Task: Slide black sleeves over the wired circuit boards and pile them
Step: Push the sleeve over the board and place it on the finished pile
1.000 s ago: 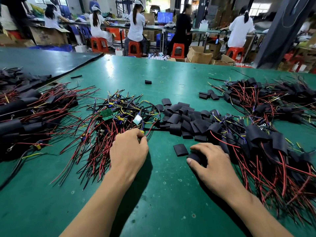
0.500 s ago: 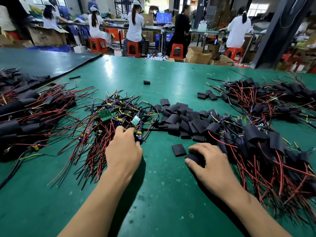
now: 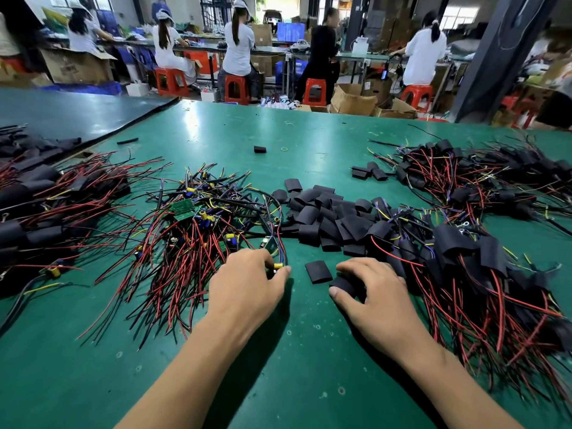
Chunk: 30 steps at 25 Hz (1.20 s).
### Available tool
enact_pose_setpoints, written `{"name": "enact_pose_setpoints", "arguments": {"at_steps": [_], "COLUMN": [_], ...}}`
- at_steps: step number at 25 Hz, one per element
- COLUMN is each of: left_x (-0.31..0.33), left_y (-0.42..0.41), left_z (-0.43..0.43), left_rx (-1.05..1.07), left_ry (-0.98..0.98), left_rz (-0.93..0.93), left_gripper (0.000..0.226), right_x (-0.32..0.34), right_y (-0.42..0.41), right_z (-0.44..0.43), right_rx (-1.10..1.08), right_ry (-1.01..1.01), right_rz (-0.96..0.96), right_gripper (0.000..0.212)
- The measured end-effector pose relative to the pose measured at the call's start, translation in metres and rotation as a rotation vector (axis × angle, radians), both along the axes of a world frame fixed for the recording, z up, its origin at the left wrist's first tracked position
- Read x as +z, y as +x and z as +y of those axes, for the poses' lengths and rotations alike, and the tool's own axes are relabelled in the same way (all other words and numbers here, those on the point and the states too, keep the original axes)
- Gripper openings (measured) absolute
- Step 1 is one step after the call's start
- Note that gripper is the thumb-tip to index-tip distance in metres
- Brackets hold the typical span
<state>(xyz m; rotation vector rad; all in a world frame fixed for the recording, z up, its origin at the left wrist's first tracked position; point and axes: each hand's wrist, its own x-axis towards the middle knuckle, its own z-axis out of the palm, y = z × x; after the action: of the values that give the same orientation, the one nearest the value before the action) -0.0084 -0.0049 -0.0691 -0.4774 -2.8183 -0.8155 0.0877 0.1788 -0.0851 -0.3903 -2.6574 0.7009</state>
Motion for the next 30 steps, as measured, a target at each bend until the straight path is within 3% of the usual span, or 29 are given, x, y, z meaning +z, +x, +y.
{"name": "enact_pose_setpoints", "arguments": {"at_steps": [4,7,9,11,14,16,19,23,30], "left_x": [0.003,0.008,0.015,0.024,0.032,0.032,0.026,0.009,0.015], "left_y": [0.004,0.005,0.002,0.000,-0.003,0.002,0.011,0.022,0.032], "left_z": [0.006,0.006,0.005,0.004,-0.002,0.000,0.010,0.020,0.024], "left_rx": [-0.009,-0.079,-0.107,-0.139,-0.305,-0.415,-0.420,-0.423,-0.435], "left_ry": [-0.055,0.029,0.427,0.893,1.176,1.185,1.086,0.740,0.798], "left_rz": [-0.094,-0.241,-0.527,-0.935,-1.198,-1.190,-1.030,-0.671,-0.487], "left_gripper": [0.048,0.033,0.026,0.029,0.044,0.042,0.036,0.030,0.028], "right_x": [-0.004,-0.001,0.004,0.008,0.019,0.025,0.024,0.015,0.010], "right_y": [-0.002,-0.001,0.001,0.002,0.004,0.007,0.008,0.006,0.004], "right_z": [0.003,0.005,0.004,0.003,0.009,0.017,0.018,0.010,0.012], "right_rx": [-0.107,-0.088,-0.074,-0.057,0.029,0.116,0.137,0.090,0.036], "right_ry": [0.101,0.081,0.063,0.067,-0.030,-0.116,-0.087,-0.095,-0.250], "right_rz": [-0.104,-0.165,-0.212,-0.252,-0.305,-0.353,-0.322,-0.168,-0.004], "right_gripper": [0.065,0.076,0.091,0.099,0.081,0.067,0.050,0.040,0.041]}}
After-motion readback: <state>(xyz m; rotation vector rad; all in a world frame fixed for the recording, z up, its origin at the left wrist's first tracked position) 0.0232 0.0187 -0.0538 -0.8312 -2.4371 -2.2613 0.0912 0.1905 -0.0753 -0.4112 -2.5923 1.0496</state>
